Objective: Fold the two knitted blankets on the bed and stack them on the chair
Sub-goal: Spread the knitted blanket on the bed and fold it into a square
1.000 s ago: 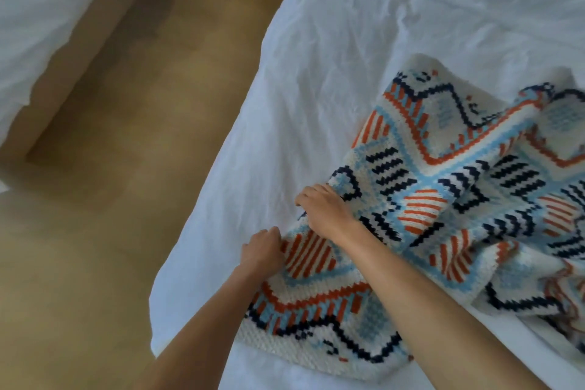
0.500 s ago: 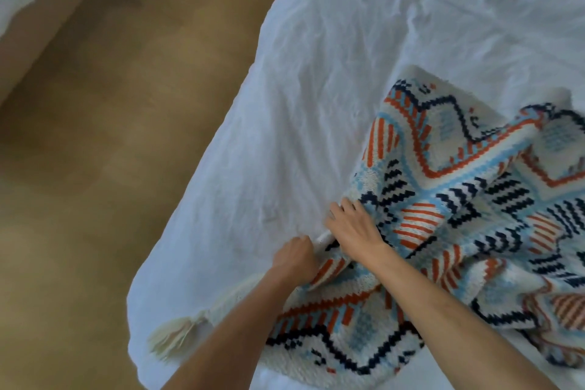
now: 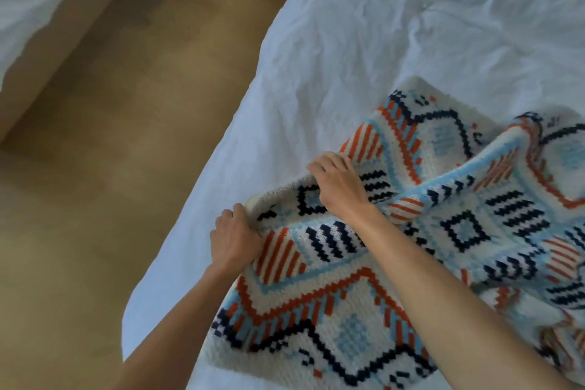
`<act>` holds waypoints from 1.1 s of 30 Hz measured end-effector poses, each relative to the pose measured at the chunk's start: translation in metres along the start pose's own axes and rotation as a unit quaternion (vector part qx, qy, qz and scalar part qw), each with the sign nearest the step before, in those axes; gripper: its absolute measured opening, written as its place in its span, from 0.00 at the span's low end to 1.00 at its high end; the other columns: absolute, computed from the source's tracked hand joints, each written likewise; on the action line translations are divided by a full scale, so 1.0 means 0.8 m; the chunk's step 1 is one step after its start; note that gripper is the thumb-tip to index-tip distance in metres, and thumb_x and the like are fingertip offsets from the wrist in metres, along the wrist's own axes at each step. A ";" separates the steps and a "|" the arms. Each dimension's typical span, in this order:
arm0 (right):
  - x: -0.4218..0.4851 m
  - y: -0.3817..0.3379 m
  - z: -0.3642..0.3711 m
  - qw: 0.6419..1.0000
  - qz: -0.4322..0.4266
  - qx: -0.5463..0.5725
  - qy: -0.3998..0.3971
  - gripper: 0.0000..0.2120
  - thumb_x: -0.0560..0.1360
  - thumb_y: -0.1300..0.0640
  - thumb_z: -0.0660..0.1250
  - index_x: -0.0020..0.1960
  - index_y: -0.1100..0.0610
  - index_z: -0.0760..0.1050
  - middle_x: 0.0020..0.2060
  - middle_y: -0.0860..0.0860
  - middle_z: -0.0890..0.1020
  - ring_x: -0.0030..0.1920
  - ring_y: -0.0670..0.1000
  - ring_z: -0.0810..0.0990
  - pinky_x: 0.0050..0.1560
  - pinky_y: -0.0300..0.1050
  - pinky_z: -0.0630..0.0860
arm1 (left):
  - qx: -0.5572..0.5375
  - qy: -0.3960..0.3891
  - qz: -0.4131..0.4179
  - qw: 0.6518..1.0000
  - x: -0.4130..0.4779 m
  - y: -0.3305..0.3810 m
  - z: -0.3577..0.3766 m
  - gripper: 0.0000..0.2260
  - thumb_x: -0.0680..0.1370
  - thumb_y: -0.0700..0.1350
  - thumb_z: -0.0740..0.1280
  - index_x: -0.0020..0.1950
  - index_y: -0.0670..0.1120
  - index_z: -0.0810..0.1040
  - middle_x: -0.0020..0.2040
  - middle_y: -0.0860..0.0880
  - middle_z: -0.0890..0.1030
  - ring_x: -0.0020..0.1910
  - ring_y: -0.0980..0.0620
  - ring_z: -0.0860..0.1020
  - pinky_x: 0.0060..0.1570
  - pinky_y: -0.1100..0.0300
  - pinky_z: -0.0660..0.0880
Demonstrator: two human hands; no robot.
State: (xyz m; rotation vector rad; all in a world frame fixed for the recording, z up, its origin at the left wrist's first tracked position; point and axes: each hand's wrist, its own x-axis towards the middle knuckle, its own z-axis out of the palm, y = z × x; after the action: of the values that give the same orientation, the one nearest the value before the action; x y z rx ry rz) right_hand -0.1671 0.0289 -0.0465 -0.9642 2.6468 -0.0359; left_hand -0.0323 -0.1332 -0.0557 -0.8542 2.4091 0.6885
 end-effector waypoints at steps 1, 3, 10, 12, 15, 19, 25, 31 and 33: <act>0.005 0.011 -0.001 1.000 0.011 -0.008 -0.004 0.23 0.72 0.69 0.60 0.66 0.58 0.69 0.66 0.54 0.72 0.68 0.56 0.63 0.71 0.53 0.55 | -0.007 -0.013 0.014 1.000 0.002 0.008 0.002 0.06 0.74 0.40 0.59 0.48 0.45 0.64 0.48 0.45 0.70 0.48 0.44 0.69 0.47 0.51 0.67; 0.014 0.028 -0.002 0.999 0.024 -0.017 -0.020 0.19 0.73 0.68 0.59 0.63 0.58 0.73 0.64 0.53 0.74 0.66 0.55 0.66 0.68 0.51 0.61 | -0.029 -0.018 0.026 0.999 0.007 0.026 0.003 0.08 0.73 0.43 0.61 0.49 0.46 0.63 0.46 0.48 0.69 0.48 0.45 0.70 0.48 0.52 0.68; 0.025 0.038 0.001 0.987 0.017 0.002 -0.159 0.32 0.69 0.67 0.68 0.69 0.52 0.63 0.64 0.54 0.67 0.59 0.58 0.72 0.56 0.51 0.73 | -0.030 -0.058 0.093 0.994 0.050 0.089 -0.011 0.14 0.73 0.56 0.62 0.49 0.46 0.69 0.42 0.48 0.75 0.40 0.50 0.73 0.47 0.50 0.72; 0.033 0.039 -0.005 0.985 0.005 -0.034 -0.169 0.21 0.72 0.67 0.65 0.63 0.57 0.68 0.57 0.56 0.73 0.53 0.57 0.75 0.48 0.49 0.73 | -0.047 -0.111 0.066 0.990 0.059 0.106 -0.010 0.15 0.73 0.58 0.59 0.43 0.46 0.70 0.37 0.49 0.75 0.34 0.52 0.72 0.36 0.56 0.70; 0.045 0.035 -0.024 1.000 -0.007 -0.008 0.004 0.11 0.72 0.69 0.62 0.52 0.62 0.73 0.49 0.59 0.75 0.45 0.57 0.76 0.41 0.47 0.73 | -0.120 -0.047 0.045 0.991 0.064 0.113 -0.010 0.08 0.73 0.49 0.59 0.41 0.45 0.67 0.35 0.50 0.72 0.31 0.51 0.70 0.29 0.58 0.64; 0.055 0.030 -0.026 0.991 -0.057 0.089 0.082 0.12 0.70 0.74 0.60 0.51 0.62 0.71 0.51 0.60 0.72 0.45 0.56 0.73 0.37 0.43 0.71 | -0.069 0.106 0.032 0.991 0.073 0.092 -0.017 0.06 0.74 0.40 0.60 0.48 0.44 0.63 0.43 0.47 0.70 0.35 0.46 0.69 0.29 0.55 0.61; 0.069 0.064 -0.017 0.989 0.028 0.098 0.106 0.16 0.71 0.72 0.61 0.57 0.62 0.74 0.62 0.58 0.71 0.60 0.60 0.70 0.55 0.55 0.73 | -0.048 -0.011 0.059 0.997 0.112 0.110 -0.025 0.09 0.70 0.45 0.63 0.45 0.46 0.65 0.40 0.48 0.71 0.34 0.52 0.69 0.28 0.58 0.64; 0.080 0.140 -0.020 0.999 0.041 -0.011 0.018 0.32 0.71 0.69 0.59 0.72 0.53 0.59 0.73 0.54 0.61 0.74 0.56 0.51 0.73 0.56 0.47 | -0.157 -0.156 0.059 0.973 0.152 0.197 -0.035 0.19 0.72 0.58 0.66 0.54 0.47 0.69 0.42 0.52 0.74 0.39 0.55 0.73 0.31 0.62 0.66; 0.073 0.154 -0.022 0.998 0.057 0.002 -0.004 0.29 0.72 0.67 0.59 0.71 0.53 0.61 0.69 0.55 0.70 0.71 0.56 0.62 0.73 0.55 0.52 | -0.107 -0.125 0.118 0.979 0.142 0.224 -0.023 0.15 0.74 0.50 0.66 0.56 0.46 0.67 0.45 0.50 0.74 0.41 0.53 0.74 0.35 0.60 0.71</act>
State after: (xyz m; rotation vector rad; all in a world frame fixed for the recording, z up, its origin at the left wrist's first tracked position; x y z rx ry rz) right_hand -0.2908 0.0857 -0.0630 -0.8096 2.6875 -0.0122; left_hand -0.2359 -0.0717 -0.0568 -0.5255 2.2534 1.0945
